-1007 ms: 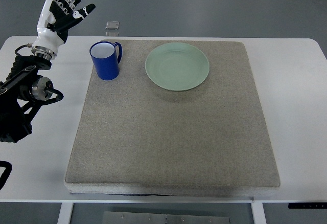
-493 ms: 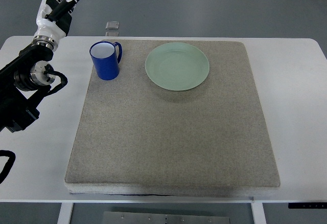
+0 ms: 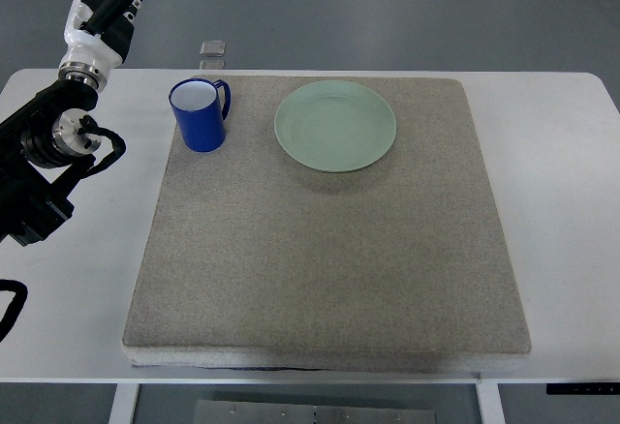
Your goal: Place cup left of plate with left hand
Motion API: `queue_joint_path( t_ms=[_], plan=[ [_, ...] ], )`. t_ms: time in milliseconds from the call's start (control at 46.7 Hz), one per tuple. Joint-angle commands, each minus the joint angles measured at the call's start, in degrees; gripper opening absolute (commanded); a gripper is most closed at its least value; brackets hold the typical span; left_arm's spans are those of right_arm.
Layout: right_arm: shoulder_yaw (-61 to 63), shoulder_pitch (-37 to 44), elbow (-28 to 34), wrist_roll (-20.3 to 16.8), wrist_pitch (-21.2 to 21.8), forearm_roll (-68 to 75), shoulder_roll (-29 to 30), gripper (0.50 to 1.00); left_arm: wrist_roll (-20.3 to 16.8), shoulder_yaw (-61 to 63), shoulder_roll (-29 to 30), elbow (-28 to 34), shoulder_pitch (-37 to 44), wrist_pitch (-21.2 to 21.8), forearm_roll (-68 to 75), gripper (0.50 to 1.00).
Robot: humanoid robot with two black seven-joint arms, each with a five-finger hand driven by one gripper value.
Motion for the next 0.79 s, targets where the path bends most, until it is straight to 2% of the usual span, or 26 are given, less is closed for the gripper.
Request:
queue_joint_path(
  t_ms=[0,771],
  plan=[
    [0.0,0.0,0.0,0.0,0.0,0.0,0.0,0.934,0.0,0.0,0.0,0.0,-0.1,-0.2,0.0,0.996],
    [-0.1,1.1,0.1,0.4,0.0,-0.3,0.0,0.934,0.0,0.0,-2.2,0.0,0.0,-0.1,0.0,0.996]
  ],
)
